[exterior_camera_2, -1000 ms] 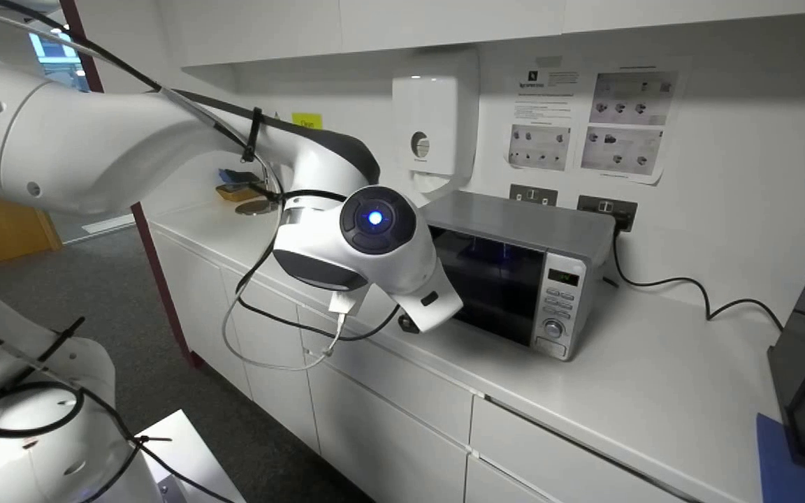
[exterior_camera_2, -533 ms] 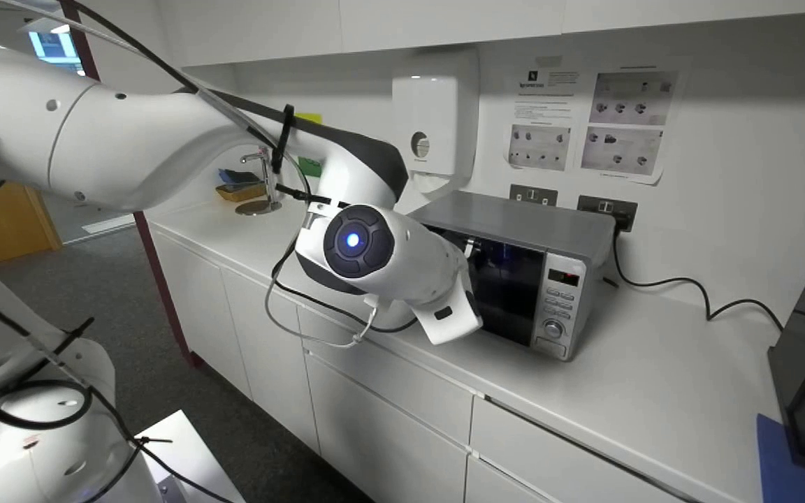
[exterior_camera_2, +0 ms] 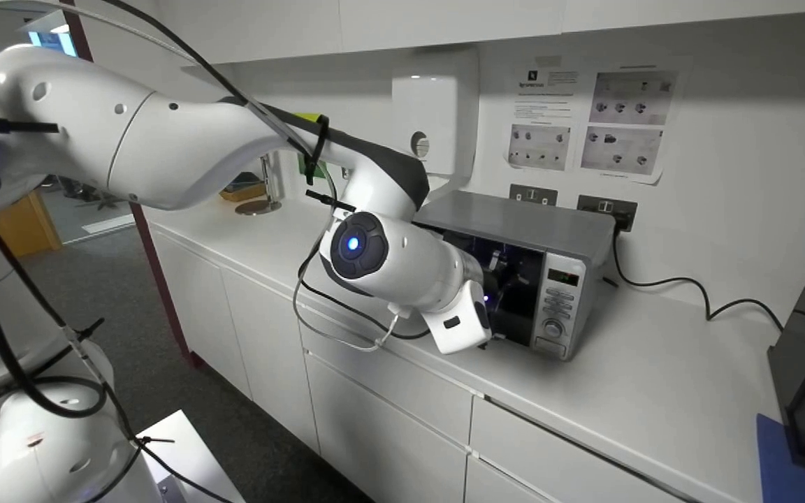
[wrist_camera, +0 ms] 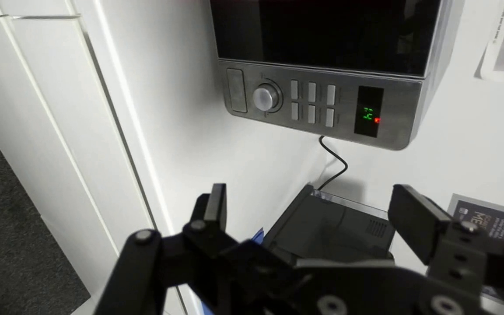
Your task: Press a button on the right side of the microwave
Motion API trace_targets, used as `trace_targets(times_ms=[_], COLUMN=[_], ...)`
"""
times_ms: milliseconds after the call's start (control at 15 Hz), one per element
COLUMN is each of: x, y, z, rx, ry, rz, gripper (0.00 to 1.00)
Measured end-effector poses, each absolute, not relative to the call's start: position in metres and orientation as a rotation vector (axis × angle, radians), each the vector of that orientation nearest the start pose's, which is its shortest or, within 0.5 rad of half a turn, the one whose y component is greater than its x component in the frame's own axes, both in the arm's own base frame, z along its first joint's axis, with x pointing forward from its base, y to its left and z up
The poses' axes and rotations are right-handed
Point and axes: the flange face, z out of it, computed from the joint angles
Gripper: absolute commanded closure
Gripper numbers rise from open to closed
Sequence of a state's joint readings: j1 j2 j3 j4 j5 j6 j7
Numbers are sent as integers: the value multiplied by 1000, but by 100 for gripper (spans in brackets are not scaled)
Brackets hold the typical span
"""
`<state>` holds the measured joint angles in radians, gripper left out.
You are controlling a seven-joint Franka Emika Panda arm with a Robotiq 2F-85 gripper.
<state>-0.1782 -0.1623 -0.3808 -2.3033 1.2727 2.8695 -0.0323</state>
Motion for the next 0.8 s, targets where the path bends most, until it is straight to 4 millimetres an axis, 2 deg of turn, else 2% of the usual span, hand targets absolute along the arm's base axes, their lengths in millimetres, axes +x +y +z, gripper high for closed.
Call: trace_targets(times_ms=[267, 600, 667, 733, 800], x=[406, 415, 419, 424, 429], y=[-323, -320, -320, -320, -321], z=[452, 443, 442, 441, 440], rx=[-1586, -1487, -1465, -1446, -1430], ry=[1787, 1849, 1857, 1862, 1864], rz=[-973, -1022, -1039, -1059, -1082], gripper=[0, 0, 4, 26, 28])
